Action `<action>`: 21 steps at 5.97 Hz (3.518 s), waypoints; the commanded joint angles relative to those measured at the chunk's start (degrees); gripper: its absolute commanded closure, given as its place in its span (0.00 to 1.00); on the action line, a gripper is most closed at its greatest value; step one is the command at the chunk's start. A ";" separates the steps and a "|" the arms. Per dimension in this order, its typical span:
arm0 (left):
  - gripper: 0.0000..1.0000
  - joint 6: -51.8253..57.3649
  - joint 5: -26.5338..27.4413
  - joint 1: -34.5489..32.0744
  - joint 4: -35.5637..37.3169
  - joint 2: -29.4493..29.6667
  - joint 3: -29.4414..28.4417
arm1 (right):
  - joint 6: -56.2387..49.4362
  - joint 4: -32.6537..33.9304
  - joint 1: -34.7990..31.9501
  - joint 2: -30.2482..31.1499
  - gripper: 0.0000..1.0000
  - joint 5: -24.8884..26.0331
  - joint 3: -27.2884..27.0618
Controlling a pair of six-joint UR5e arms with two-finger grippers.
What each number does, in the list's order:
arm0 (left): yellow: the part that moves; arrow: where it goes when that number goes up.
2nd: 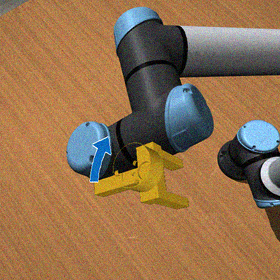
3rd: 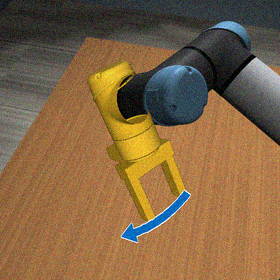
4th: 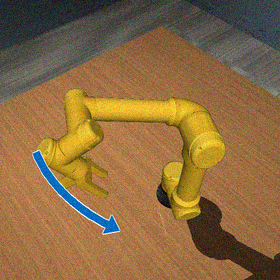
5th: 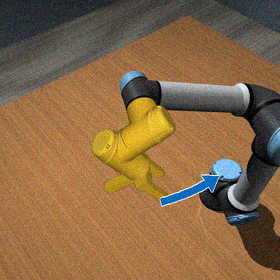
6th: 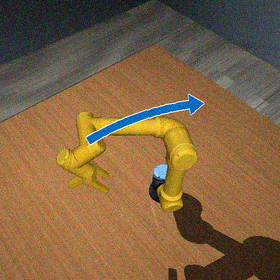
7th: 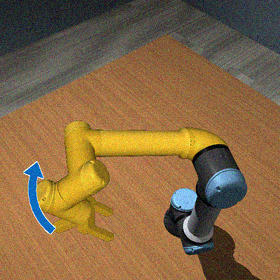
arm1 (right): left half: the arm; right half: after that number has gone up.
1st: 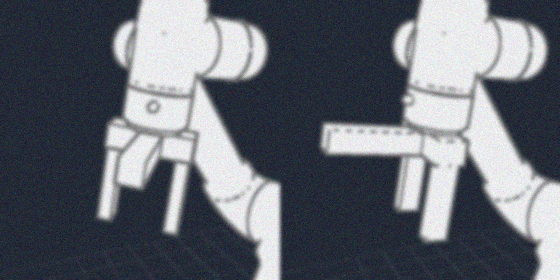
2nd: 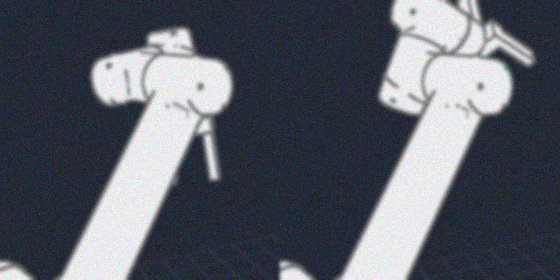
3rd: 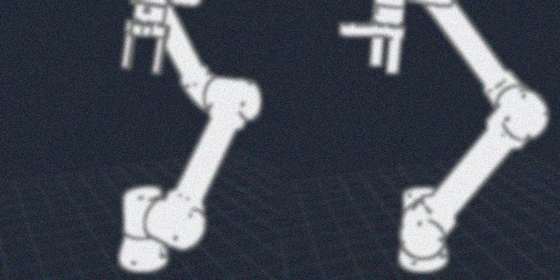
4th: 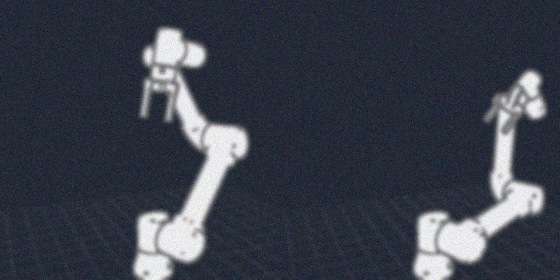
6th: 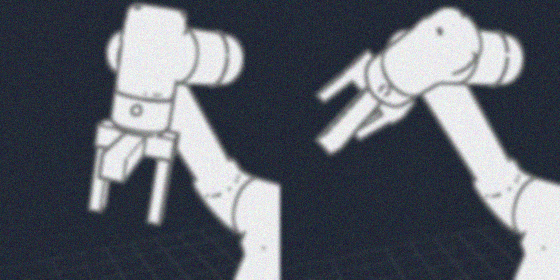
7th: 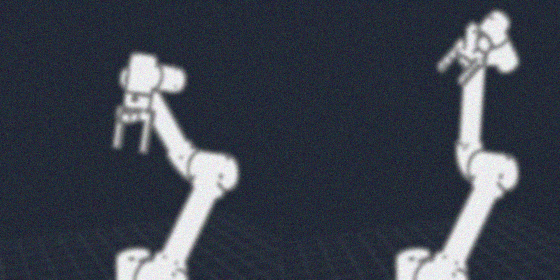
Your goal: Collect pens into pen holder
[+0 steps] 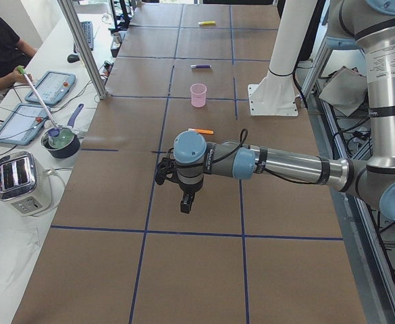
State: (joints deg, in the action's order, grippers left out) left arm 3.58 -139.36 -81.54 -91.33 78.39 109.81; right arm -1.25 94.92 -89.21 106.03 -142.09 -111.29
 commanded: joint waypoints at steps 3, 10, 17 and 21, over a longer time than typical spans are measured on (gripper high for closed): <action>0.00 -3.32 -0.03 11.21 -8.52 7.69 -9.74 | 0.02 -3.43 0.09 -0.03 0.00 -0.38 0.19; 0.15 -22.48 8.49 29.24 -8.96 21.69 -19.26 | -0.15 -3.52 0.18 0.23 0.00 -0.47 2.47; 0.66 -21.16 8.67 29.60 -8.78 21.54 -20.07 | -0.33 -4.83 0.09 0.67 0.00 -4.43 4.15; 1.00 -21.94 8.67 29.51 -8.78 22.24 -18.33 | -0.33 -4.75 0.18 0.67 0.00 -4.86 4.15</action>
State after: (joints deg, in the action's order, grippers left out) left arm -17.82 -130.69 -51.95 -100.13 100.20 90.41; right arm -1.58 90.18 -89.08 106.70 -146.65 -107.14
